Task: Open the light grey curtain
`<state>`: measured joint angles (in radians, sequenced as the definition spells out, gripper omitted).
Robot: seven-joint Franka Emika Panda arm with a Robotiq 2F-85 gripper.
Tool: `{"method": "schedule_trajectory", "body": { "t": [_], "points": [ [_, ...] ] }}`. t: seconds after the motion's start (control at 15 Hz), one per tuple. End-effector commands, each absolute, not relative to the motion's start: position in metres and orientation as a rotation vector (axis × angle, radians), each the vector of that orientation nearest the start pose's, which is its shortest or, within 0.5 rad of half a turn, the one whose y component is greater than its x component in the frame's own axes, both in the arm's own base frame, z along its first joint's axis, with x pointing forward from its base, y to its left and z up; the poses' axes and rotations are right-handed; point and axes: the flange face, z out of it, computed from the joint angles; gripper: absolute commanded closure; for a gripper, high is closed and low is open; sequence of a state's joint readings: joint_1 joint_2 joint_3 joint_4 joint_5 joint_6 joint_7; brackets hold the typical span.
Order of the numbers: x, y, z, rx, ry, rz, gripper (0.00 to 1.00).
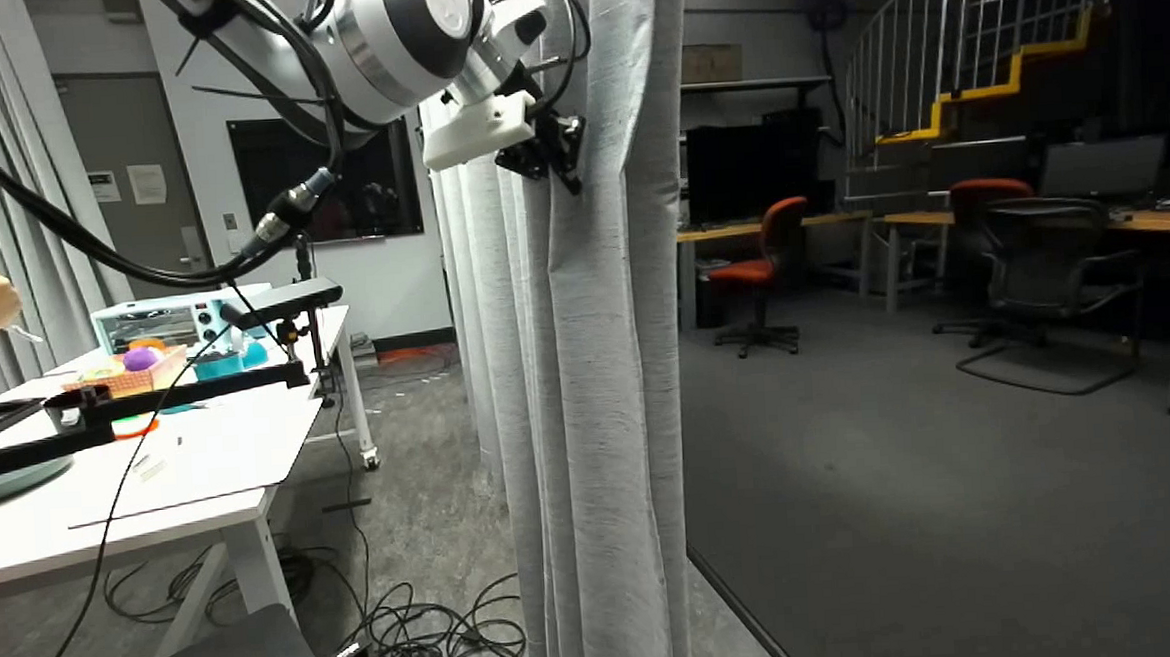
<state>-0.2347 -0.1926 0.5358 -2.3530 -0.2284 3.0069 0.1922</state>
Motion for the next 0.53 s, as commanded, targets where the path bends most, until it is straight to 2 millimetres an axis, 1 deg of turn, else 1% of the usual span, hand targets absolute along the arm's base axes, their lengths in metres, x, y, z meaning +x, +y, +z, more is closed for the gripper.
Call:
{"method": "schedule_trajectory", "body": {
  "t": [0.0, 0.33, 0.47],
  "points": [
    [0.507, 0.246, 0.459, -2.745, -0.623, -1.159, 1.00],
    [0.502, 0.313, 0.464, -2.628, -0.800, -1.148, 1.00],
    [0.498, 0.339, 0.470, -2.571, -0.862, -1.154, 1.00]
  ]
}}
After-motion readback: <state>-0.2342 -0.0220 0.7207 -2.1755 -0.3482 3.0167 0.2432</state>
